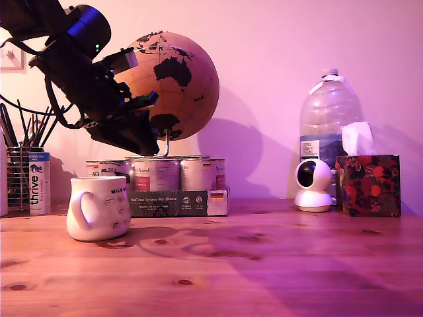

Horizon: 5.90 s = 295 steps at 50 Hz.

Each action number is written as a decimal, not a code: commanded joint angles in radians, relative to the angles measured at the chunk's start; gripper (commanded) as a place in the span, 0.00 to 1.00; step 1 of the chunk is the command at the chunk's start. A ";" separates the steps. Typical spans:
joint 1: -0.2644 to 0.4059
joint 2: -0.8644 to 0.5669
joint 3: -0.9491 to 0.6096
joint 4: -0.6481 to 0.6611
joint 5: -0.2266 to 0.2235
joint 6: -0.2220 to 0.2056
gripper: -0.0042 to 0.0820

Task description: Pick up the coffee capsules from the table one by one and drop them inside the nearest coffee cup

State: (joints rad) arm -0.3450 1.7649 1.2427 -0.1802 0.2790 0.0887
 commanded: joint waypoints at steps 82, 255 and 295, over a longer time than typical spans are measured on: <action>0.132 -0.144 -0.017 -0.314 -0.055 -0.009 0.28; 0.069 -0.317 -0.005 -0.426 -0.073 -0.060 0.02; 0.254 -0.779 -0.669 0.091 0.030 -0.102 0.02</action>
State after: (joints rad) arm -0.1032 1.0035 0.6140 -0.1192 0.2981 -0.0135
